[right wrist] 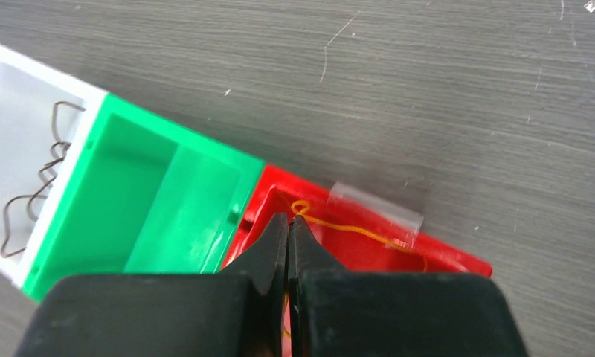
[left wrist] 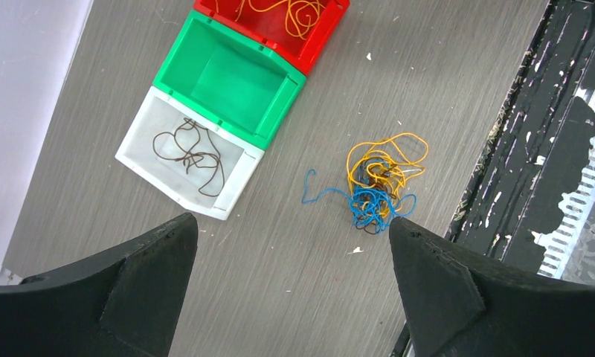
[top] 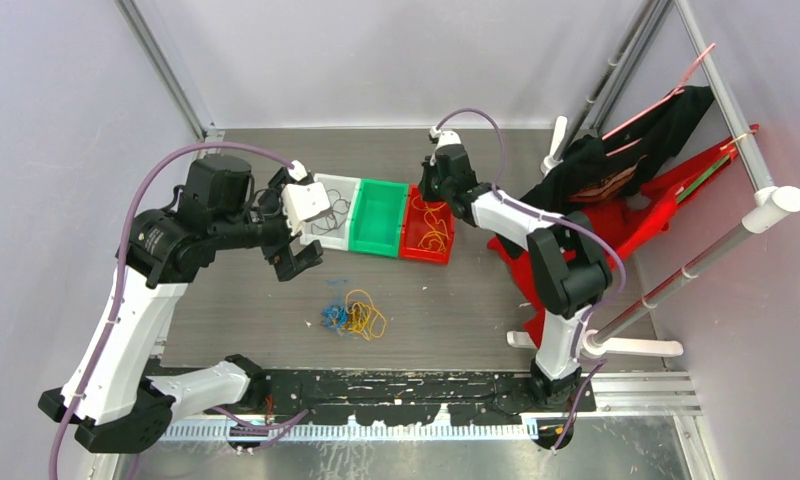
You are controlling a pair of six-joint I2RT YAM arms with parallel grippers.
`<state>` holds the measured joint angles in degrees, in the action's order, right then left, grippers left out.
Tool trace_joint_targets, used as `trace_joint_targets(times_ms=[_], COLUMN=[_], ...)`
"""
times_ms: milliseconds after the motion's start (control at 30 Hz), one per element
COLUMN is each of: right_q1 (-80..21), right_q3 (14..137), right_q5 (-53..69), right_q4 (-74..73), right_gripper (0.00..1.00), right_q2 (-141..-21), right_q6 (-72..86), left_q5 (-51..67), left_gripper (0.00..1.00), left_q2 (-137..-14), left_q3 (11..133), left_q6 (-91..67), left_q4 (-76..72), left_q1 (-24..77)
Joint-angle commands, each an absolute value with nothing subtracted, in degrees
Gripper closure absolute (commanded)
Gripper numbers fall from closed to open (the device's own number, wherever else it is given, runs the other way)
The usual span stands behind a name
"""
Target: Untangle the cables
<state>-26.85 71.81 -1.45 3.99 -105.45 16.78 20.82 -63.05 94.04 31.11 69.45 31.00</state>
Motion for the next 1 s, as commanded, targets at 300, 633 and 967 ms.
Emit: trace_joint_targets(times_ms=[300,633,967], right_q1=[-28.21,-28.26,-28.13], right_q3=[73.99,70.22,76.91], right_q5=[-5.92,-0.90,-1.50], right_q4=[13.26,13.24,0.54], right_gripper=[0.93,0.50,0.41], right_q2=[-111.38,-102.82,-97.90], right_q6=[11.24,9.61,7.39], left_q5=[20.96,21.64,21.58], left_gripper=[0.00,0.00,0.00], left_q2=[-62.72,-62.76,-62.45], left_q3=[93.55,93.16,94.31], left_q6=[33.10,32.88,33.13], left_q4=[67.41,67.03,68.82], left_q1=[30.94,30.94,30.93])
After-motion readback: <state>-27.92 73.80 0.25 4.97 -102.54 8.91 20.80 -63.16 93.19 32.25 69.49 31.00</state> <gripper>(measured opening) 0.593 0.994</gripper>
